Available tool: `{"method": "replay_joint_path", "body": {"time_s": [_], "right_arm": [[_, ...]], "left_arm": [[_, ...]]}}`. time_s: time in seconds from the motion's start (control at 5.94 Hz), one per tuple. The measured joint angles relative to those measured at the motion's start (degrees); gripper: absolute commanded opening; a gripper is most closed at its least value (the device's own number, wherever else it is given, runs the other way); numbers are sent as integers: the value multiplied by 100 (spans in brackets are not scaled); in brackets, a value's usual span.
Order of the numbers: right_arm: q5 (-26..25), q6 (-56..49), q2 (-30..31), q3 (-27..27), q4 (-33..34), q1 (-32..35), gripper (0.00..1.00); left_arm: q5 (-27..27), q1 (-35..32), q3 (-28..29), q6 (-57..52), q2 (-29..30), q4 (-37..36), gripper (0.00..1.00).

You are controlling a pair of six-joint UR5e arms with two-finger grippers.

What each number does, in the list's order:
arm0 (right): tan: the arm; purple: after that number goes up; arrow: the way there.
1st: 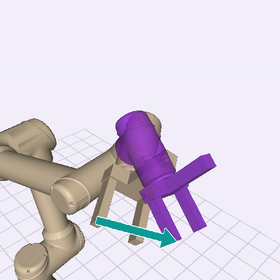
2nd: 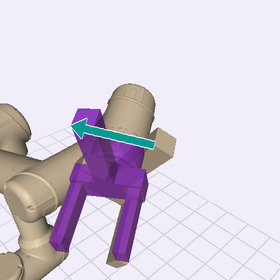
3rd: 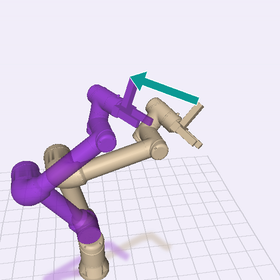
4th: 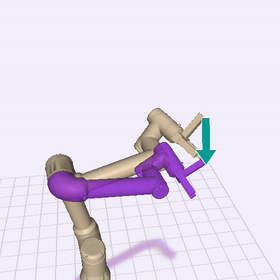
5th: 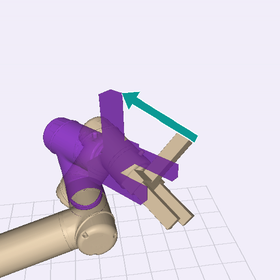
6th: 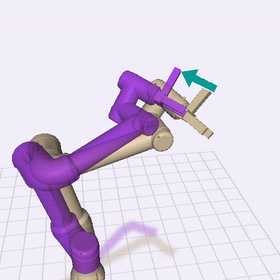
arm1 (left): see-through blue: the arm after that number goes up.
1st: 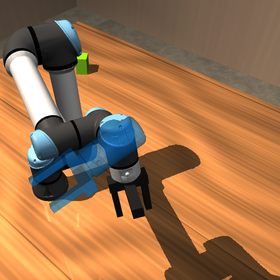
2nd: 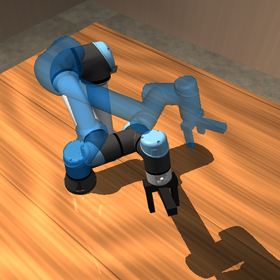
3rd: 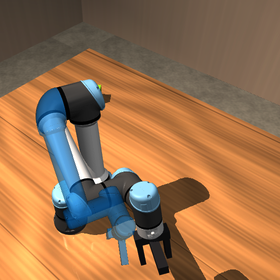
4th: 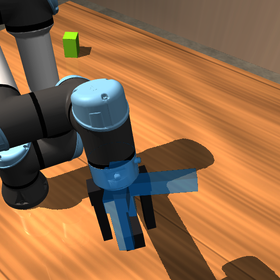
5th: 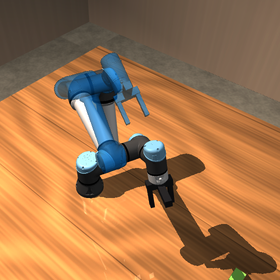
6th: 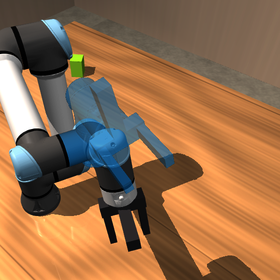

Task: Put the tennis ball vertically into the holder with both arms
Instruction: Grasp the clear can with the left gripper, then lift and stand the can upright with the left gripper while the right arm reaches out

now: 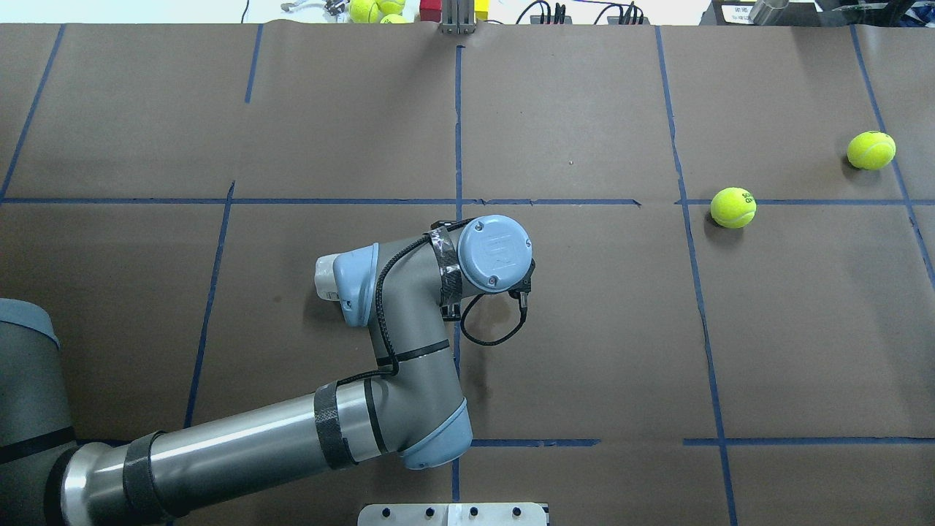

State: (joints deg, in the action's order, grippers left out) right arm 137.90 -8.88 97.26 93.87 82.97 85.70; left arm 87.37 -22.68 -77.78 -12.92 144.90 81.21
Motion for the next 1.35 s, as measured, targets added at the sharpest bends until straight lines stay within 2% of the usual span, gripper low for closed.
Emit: {"method": "replay_joint_path", "body": {"time_s": [0.34,0.67,1.01,1.18,1.35], "right_arm": [[-2,-4,-39,-2,0,-1,100],[-2,-5,-132,-50,0,-1,100],[102,78,-183,-6,-3,-1,100],[158,265,-244,16,-78,-1,99],[191,765,-310,20,-401,-45,99]], "left_arm": [[-1,-3,-19,-7,-3,56,53],[31,-42,-191,7,-9,506,53],[151,-151,-1128,230,-38,1122,53],[367,-197,-1506,748,-211,1723,53],[571,-215,-1642,1427,-605,2929,53]]}}
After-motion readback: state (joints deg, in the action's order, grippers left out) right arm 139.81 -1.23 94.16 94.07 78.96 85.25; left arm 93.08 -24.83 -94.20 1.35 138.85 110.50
